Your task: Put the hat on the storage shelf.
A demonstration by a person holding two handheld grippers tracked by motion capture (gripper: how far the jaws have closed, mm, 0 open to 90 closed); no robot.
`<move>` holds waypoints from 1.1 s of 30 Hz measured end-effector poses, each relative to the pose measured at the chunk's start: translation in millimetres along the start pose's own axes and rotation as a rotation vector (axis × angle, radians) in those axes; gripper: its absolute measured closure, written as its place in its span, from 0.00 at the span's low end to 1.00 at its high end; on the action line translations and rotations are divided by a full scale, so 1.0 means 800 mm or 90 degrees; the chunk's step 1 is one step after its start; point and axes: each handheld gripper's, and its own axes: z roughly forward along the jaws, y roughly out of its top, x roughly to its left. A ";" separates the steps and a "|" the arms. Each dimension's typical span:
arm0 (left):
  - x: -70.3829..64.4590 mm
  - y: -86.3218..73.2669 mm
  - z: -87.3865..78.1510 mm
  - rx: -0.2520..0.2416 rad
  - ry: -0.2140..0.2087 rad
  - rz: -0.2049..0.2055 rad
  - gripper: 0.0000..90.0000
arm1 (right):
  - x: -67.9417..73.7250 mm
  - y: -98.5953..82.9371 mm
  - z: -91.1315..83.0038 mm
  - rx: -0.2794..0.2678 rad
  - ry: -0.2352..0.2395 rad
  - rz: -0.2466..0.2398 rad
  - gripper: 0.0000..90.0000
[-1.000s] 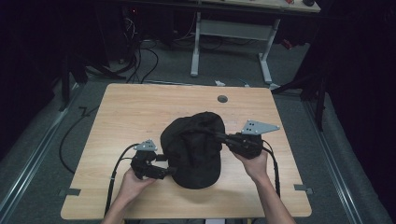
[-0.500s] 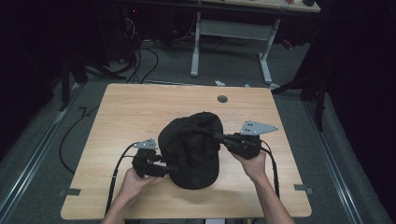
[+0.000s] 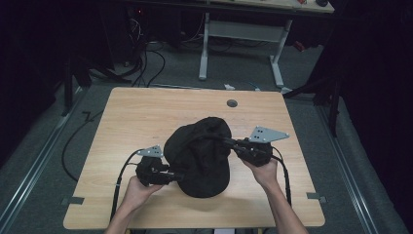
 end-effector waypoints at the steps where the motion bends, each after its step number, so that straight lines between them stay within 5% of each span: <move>1: -0.001 0.000 -0.002 -0.003 -0.005 0.000 0.69 | 0.000 0.000 0.000 -0.003 -0.001 0.002 0.98; 10: -0.012 0.001 -0.011 -0.027 -0.053 0.000 0.83 | -0.004 0.004 -0.001 -0.012 -0.013 0.004 0.97; 21: -0.024 -0.004 -0.020 -0.007 -0.101 0.015 0.95 | -0.004 0.003 0.014 0.002 0.001 0.013 0.96; 26: -0.031 -0.003 -0.025 -0.016 -0.085 0.032 0.96 | -0.007 0.003 0.015 -0.003 0.010 0.036 0.90; 33: -0.032 -0.004 -0.032 -0.027 -0.060 0.035 0.96 | -0.015 0.000 0.010 0.004 0.000 0.078 0.61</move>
